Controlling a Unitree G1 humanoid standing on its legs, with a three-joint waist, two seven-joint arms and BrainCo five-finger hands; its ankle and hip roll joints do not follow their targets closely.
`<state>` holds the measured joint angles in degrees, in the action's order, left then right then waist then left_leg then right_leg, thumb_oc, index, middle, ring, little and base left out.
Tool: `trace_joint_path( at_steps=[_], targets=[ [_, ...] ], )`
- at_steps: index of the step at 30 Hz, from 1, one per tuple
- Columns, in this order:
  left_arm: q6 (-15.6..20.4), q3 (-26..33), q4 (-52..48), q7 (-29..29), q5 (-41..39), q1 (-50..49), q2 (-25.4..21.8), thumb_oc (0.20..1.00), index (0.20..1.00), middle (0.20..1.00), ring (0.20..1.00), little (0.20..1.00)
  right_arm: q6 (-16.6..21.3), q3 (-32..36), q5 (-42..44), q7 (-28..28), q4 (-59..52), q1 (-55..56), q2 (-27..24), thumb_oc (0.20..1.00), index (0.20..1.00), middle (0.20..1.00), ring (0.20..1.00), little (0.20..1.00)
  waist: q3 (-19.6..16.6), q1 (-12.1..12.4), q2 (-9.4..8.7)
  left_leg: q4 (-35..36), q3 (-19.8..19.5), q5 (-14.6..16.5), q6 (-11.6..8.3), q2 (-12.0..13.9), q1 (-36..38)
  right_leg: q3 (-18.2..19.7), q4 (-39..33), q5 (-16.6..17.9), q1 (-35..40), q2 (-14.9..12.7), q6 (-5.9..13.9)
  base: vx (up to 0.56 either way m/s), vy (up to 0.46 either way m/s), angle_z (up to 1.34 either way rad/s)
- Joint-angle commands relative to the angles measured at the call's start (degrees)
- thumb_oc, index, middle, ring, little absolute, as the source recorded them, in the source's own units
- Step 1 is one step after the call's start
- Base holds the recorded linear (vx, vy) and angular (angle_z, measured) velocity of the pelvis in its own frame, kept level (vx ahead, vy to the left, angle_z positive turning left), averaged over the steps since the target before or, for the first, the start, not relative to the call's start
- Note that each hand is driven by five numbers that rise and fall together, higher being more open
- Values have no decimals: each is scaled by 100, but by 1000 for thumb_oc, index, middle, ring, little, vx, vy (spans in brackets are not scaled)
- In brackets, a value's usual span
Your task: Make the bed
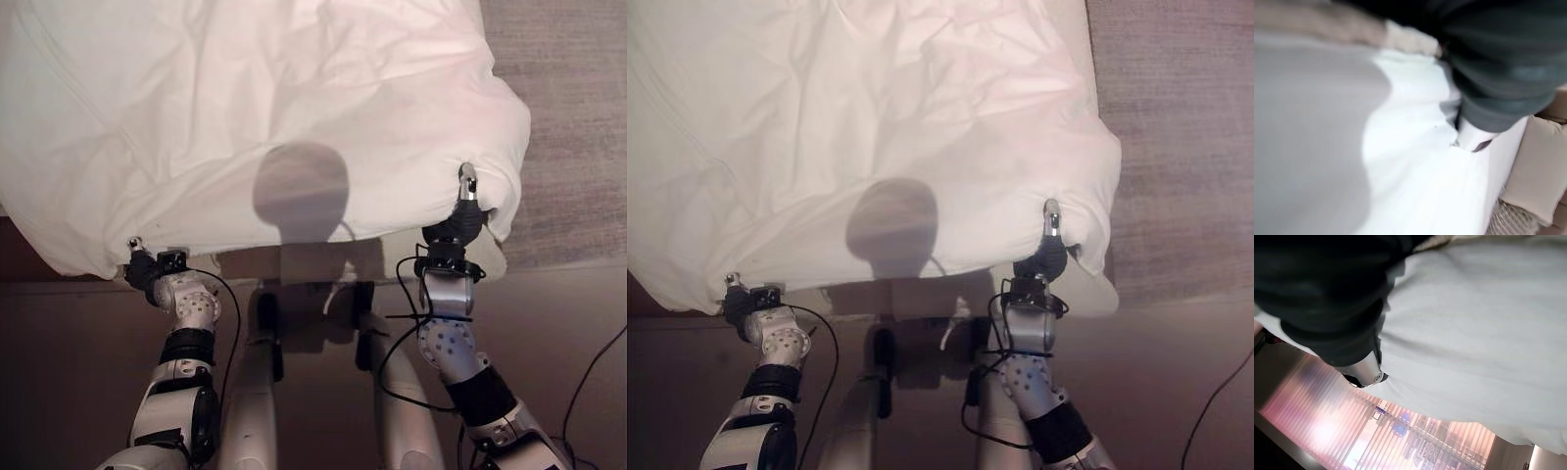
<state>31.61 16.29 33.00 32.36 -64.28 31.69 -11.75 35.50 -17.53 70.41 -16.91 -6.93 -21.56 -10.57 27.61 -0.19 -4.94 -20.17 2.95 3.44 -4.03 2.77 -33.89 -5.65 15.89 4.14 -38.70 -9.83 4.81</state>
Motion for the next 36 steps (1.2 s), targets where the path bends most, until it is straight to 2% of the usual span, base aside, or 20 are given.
trace_joint_path(
  at_steps=[1,5,7,11,13,17,18,20,21,24,25,26,27,28,29,30,31,33,34,36],
  targets=[
    [508,75,-289,-194,278,-476,-506,200,200,200,200,200,253,911,-502,125,-908,494,-237,200,200,200,200,200,-546,7,261,909,-194,-759,35,-196,79,-157,212,-180,324,102,240,14,-116,-3],
    [526,-120,-822,-370,373,-629,-392,200,200,200,200,200,200,1018,-511,162,-827,561,-265,200,200,200,200,200,-554,15,355,1023,-319,-873,-69,-112,204,-262,429,-390,372,162,152,4,-174,2],
    [487,-228,-1125,-545,411,-767,-341,200,200,200,200,200,132,1165,-528,194,-694,694,-293,200,200,200,200,200,-565,-21,410,1035,-423,-939,-187,-22,324,-396,726,-660,454,246,26,7,-233,22],
    [450,-292,-1617,-735,506,-991,-211,200,200,200,200,200,7,1324,-687,208,-541,821,-393,200,200,200,200,200,-569,-12,415,1001,-507,-1019,-269,105,452,-541,860,-843,599,355,-89,0,-235,27],
    [459,-321,-2000,-903,626,-1240,-114,200,200,200,200,200,-106,1391,-788,251,-238,871,-455,200,200,200,200,200,-521,112,305,996,-845,-1033,-312,66,682,-527,867,-940,798,424,-169,-13,-196,8],
    [455,-272,-2307,-1001,677,-1465,5,200,200,200,200,200,-103,1468,-724,281,126,826,-430,200,200,200,200,200,-527,208,168,991,-1157,-981,-235,115,822,-399,862,-926,890,445,-170,-16,-12,-11],
    [460,-317,-2571,-1115,739,-1563,32,200,200,200,200,200,-117,1512,-711,304,326,855,-435,200,200,200,200,200,-503,240,101,990,-1231,-917,-180,331,953,-328,945,-964,895,406,-148,-46,91,6],
    [495,-349,-2713,-1163,770,-1567,17,200,200,200,200,200,-152,1521,-736,310,468,882,-437,200,200,200,200,200,-488,289,62,938,-1362,-873,-153,415,1014,-252,954,-928,889,395,-129,-48,131,-3],
    [572,-376,-2817,-1273,708,-1516,-14,200,200,200,200,200,-162,1543,-689,303,749,889,-402,200,200,200,200,200,-438,306,40,906,-1551,-819,-118,588,1154,-168,1048,-928,920,306,-61,-32,126,-14],
    [617,-410,-2857,-1406,576,-1461,-30,200,200,200,200,200,-186,1666,-632,286,1005,892,-358,200,200,200,200,200,-421,276,99,1024,-1550,-910,-141,794,1241,-148,1000,-851,1013,113,63,-56,434,-1],
    [647,-490,-2891,-1502,491,-1431,-53,200,200,200,200,200,-190,1689,-582,277,1185,908,-289,200,200,200,200,200,-428,302,145,996,-1495,-872,-175,750,1224,-136,806,-647,1065,-122,235,-55,348,22],
    [647,-490,-2890,-1504,489,-1431,-53,200,200,200,200,200,-190,1690,-580,280,1187,907,-289,200,200,200,200,200,-428,302,146,992,-1496,-871,-173,749,1222,-137,801,-644,1069,-122,237,-113,839,28],
    [611,-763,-2828,-1702,300,-1298,-67,200,200,200,200,200,-282,1616,-528,279,1355,925,-265,200,200,200,200,200,-438,206,206,312,-1077,-270,-95,397,997,-55,248,-83,1328,-620,536,-66,504,20],
    [614,-763,-2818,-1715,288,-1290,-72,200,200,200,200,200,-283,1619,-528,279,1355,920,-264,200,200,200,200,200,-448,200,202,290,-1081,-280,-83,380,960,-56,215,-48,1319,-631,545,-67,731,18],
    [631,-878,-2911,-1841,283,-1294,-84,200,200,200,200,200,-409,1546,-589,255,1292,921,-263,200,200,200,200,200,-437,157,213,-100,-970,30,-17,123,886,114,-86,285,1392,-798,630,-5,747,32],
    [597,-1167,-2803,-1981,206,-1194,-147,200,200,200,200,200,-427,1419,-536,356,1354,996,-216,200,200,200,200,200,-508,58,233,-423,-768,287,96,-280,661,487,-973,816,1722,-917,608,-3,743,35],
    [600,-1167,-2797,-1988,199,-1190,-150,200,200,200,200,200,-427,1420,-535,357,1354,993,-214,200,200,200,200,200,-523,48,222,-420,-767,265,104,-301,634,486,-1002,846,1711,-937,616,36,790,17],
    [489,-1188,-2938,-2014,429,-1417,-252,200,200,200,200,200,-518,1273,-326,590,1315,1050,-24,200,200,200,200,200,-618,22,302,-567,-636,544,361,-551,644,602,-1210,1167,1698,-1074,531,91,716,3],
    [464,-1175,-2978,-2052,424,-1496,-265,200,200,200,200,200,-601,1238,-314,612,1330,1107,10,200,200,200,200,200,-655,4,264,-525,-591,508,406,-627,682,531,-1210,1122,1655,-1039,490,77,666,9],
    [397,-1129,-2983,-1942,598,-1532,-282,200,200,200,200,200,-614,1088,-249,639,1362,1046,80,200,200,200,200,200,-669,19,274,-303,-499,427,480,-722,782,312,-811,743,1498,-787,398,-1,451,-17]
  ],
)
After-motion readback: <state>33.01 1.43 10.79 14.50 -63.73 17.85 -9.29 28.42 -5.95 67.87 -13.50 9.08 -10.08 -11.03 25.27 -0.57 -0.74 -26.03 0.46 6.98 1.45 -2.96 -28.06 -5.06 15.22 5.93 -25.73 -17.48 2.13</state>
